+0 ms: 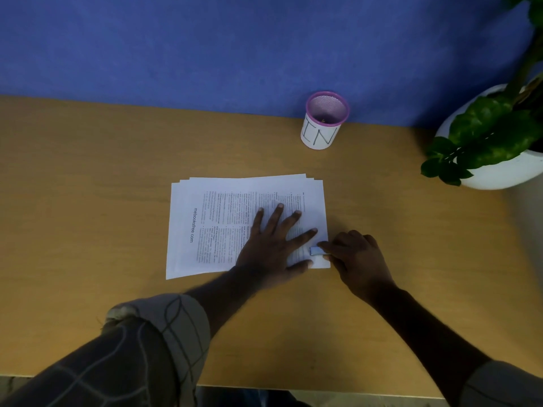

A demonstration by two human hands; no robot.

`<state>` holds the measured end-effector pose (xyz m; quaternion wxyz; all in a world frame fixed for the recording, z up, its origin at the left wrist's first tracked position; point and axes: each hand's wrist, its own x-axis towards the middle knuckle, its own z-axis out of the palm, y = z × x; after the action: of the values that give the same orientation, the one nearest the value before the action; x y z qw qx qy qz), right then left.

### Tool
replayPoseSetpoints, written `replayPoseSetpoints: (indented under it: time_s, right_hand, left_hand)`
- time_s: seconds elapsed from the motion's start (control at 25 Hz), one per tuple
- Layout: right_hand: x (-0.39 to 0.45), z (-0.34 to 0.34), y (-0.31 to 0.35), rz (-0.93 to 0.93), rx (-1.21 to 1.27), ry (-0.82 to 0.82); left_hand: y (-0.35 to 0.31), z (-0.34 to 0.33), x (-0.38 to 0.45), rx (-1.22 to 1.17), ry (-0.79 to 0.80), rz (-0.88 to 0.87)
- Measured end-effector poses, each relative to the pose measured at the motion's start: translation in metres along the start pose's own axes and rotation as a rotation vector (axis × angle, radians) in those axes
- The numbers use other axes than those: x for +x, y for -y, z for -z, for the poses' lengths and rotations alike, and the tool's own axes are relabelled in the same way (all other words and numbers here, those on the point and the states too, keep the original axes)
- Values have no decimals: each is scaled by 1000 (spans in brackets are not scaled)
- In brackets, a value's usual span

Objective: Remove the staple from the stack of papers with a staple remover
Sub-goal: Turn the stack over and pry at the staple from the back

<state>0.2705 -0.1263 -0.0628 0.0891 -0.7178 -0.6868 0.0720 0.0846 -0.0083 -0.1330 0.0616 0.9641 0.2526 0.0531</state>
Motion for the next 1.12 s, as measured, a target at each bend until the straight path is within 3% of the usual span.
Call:
replayPoseSetpoints:
  time_s: [0.48,1.12]
  right_hand:
    - [5,-2,-5,166,-49,0]
    - [-13,-11,13,38,-65,-37]
  left_hand:
    - [1,0,2,-1,37,-10]
    - [-6,8,-4,13,45,14]
